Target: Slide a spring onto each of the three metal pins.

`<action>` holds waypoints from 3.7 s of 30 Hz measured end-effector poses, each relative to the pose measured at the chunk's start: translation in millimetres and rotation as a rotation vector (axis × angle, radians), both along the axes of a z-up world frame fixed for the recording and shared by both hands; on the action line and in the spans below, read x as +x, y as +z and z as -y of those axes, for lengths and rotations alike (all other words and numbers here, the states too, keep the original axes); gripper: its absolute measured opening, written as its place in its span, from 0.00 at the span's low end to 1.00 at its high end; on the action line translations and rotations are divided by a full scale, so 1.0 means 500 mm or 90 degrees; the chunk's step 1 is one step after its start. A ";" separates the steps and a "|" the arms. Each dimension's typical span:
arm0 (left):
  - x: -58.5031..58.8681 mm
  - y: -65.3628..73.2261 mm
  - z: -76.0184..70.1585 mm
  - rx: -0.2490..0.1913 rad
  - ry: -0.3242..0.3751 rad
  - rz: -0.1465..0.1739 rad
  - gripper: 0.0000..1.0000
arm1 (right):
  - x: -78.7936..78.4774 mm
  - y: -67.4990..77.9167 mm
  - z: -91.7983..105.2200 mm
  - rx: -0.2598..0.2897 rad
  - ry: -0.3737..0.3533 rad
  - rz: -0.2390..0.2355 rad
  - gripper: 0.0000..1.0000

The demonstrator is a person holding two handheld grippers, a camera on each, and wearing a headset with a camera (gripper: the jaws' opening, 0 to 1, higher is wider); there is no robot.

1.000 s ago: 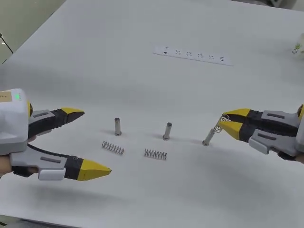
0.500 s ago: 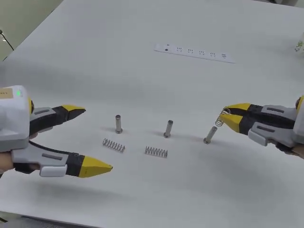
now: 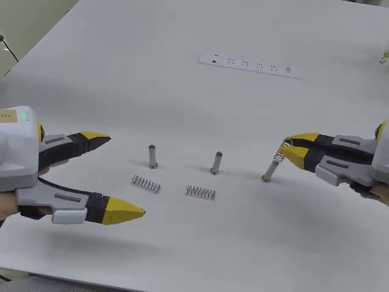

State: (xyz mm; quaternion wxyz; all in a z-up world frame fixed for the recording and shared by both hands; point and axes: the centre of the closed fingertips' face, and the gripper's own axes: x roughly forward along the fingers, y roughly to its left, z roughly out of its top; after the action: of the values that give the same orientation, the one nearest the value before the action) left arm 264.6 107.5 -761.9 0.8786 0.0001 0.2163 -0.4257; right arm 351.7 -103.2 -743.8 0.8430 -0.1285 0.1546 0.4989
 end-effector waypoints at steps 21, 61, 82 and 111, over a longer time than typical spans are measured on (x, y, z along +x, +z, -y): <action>-0.003 -0.002 -0.005 -0.002 0.006 -0.004 0.98 | 0.000 -0.028 0.000 -0.003 -0.006 -0.022 0.07; -0.006 0.004 -0.006 -0.005 0.014 -0.001 0.97 | 0.000 -0.126 -0.001 -0.027 -0.019 -0.063 0.08; -0.011 0.005 0.000 -0.007 0.006 0.000 0.97 | 0.009 -0.122 0.000 -0.013 -0.041 -0.092 0.14; -0.004 0.007 0.000 -0.007 0.013 0.000 0.97 | -0.014 -0.066 0.005 0.050 -0.049 -0.094 0.35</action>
State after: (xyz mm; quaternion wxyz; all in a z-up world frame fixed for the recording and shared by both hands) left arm 262.3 107.6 -758.3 0.8827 -0.0070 0.2143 -0.4182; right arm 344.9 -105.6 -777.0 0.8521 -0.0520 0.2015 0.4802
